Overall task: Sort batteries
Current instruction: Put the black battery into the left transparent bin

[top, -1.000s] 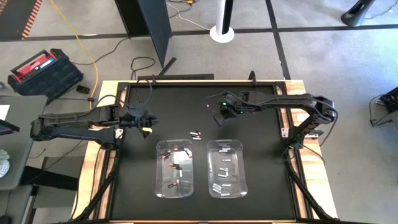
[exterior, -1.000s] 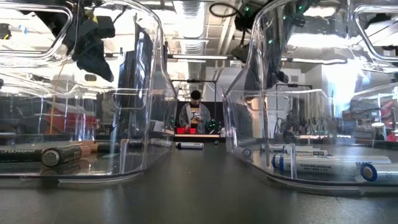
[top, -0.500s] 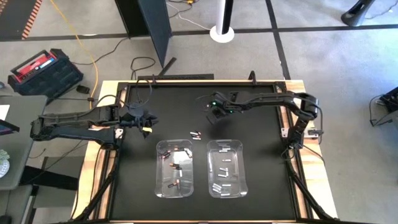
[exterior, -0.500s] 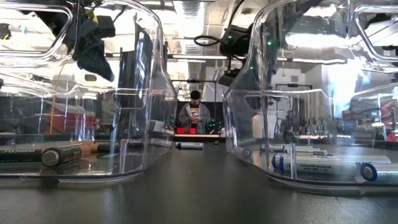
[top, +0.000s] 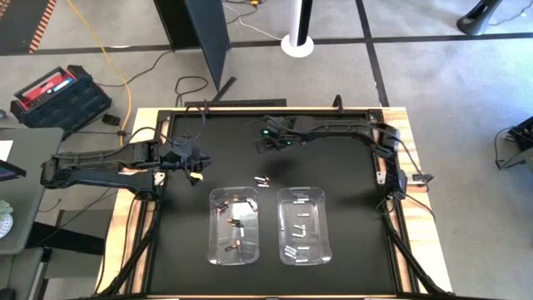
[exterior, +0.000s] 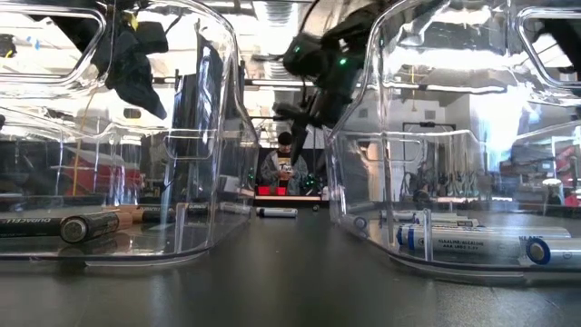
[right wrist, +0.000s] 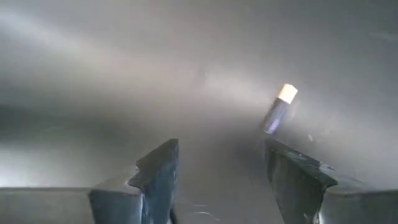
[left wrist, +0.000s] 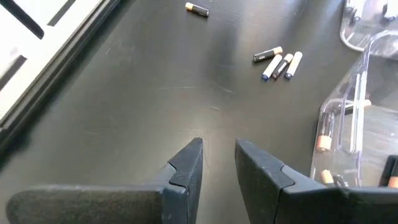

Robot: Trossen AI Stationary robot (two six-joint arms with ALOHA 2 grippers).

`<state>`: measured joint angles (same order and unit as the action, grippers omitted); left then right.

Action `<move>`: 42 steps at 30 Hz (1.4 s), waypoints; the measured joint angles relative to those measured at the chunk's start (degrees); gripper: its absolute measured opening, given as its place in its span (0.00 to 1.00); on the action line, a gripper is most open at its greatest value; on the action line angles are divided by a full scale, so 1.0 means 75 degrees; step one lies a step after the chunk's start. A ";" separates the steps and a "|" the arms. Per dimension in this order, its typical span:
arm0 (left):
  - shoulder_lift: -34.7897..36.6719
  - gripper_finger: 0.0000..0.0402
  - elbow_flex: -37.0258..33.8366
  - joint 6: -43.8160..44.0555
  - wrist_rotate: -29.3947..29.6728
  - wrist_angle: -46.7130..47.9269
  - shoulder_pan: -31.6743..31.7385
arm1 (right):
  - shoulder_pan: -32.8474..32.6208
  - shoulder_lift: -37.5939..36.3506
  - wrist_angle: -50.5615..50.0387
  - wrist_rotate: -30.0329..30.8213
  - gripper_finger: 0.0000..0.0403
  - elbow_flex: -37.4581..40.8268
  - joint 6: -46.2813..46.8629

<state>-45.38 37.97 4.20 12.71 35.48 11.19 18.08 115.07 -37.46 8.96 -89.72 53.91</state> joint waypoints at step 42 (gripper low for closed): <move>-0.0001 0.23 -0.0002 -0.0532 -0.0009 0.0551 0.0002 | 0.0677 0.2381 -0.2345 0.0101 0.53 -0.2456 0.1897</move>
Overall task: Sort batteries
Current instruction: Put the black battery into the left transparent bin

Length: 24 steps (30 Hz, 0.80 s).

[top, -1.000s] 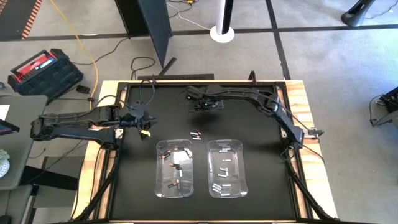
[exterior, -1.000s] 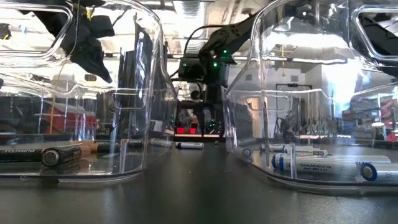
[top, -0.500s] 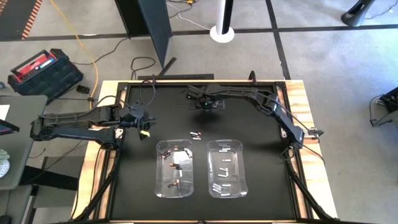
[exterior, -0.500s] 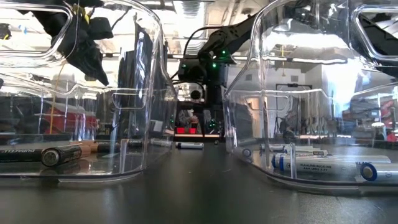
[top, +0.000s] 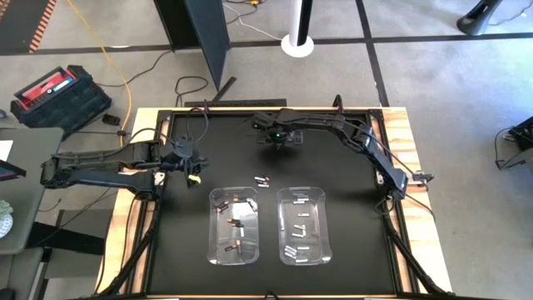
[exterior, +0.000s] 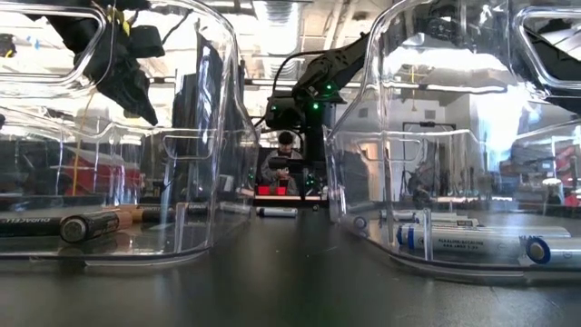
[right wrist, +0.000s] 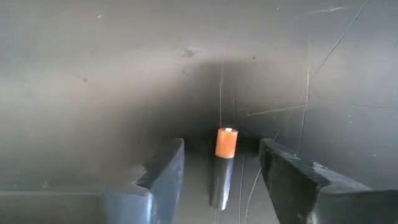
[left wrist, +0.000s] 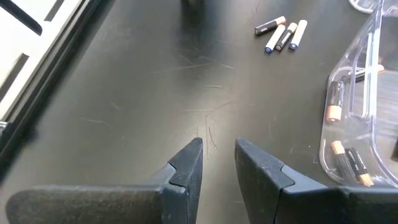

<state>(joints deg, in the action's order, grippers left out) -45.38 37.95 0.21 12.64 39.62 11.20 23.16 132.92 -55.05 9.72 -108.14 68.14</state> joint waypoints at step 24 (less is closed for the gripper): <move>0.0000 0.23 0.0002 0.0146 -0.0003 0.0154 0.0000 | -0.0092 0.0518 -0.0284 -0.1512 0.14 -0.0053 -0.0070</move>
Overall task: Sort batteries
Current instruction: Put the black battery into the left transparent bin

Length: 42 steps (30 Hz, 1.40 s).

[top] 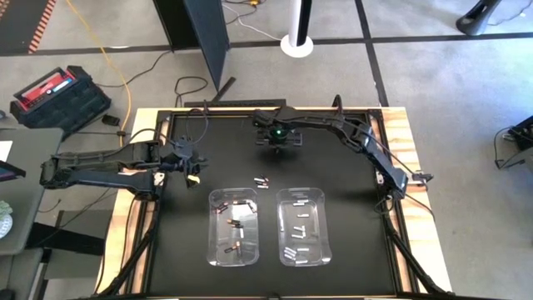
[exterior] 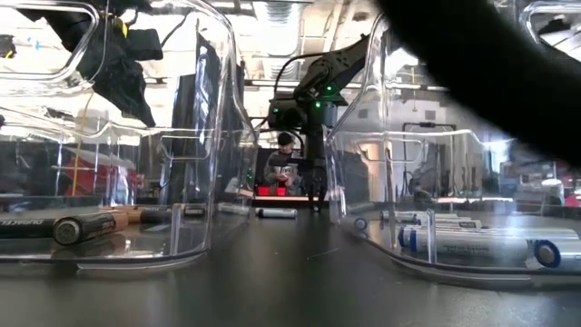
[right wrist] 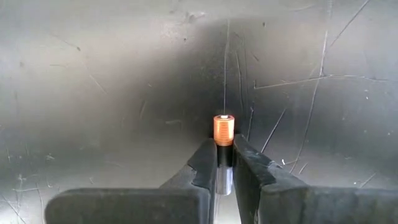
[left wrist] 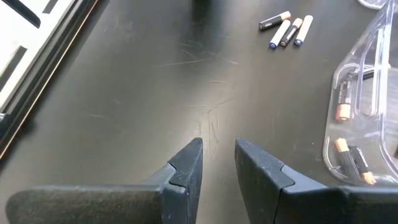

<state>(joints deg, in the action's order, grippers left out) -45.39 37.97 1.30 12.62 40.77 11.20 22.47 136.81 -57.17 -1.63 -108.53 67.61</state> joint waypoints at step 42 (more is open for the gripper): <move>0.0003 0.23 -0.0002 -0.0029 0.0003 -0.0006 -0.0001 | -0.0890 -0.2261 -0.0282 0.1008 0.14 -0.0349 -0.2832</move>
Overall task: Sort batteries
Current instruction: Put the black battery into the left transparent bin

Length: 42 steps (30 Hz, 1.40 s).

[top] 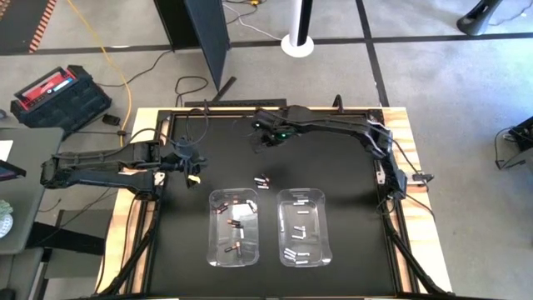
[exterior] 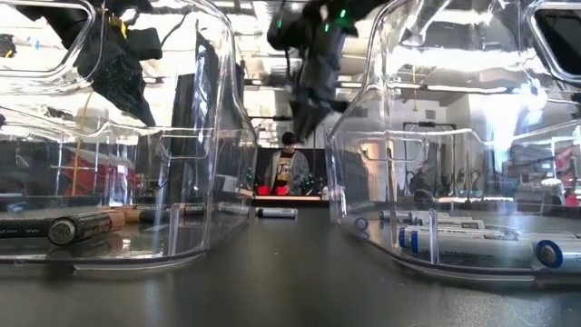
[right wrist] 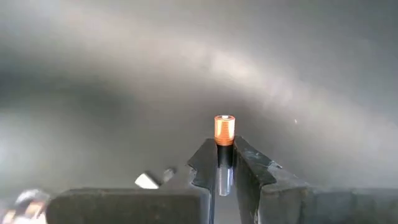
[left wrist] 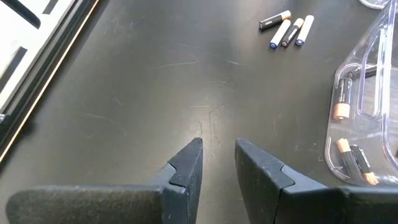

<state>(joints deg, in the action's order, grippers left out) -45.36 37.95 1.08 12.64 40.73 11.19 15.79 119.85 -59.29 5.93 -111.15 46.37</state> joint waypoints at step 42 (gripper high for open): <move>-0.0038 0.23 0.0000 0.0015 0.0003 -0.0015 -0.0002 | -0.3482 0.0541 0.3891 -0.0169 0.13 -0.0113 -0.4121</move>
<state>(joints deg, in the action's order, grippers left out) -45.65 37.95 1.19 12.67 40.62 11.18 -10.33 123.91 -30.10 4.67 -112.00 15.46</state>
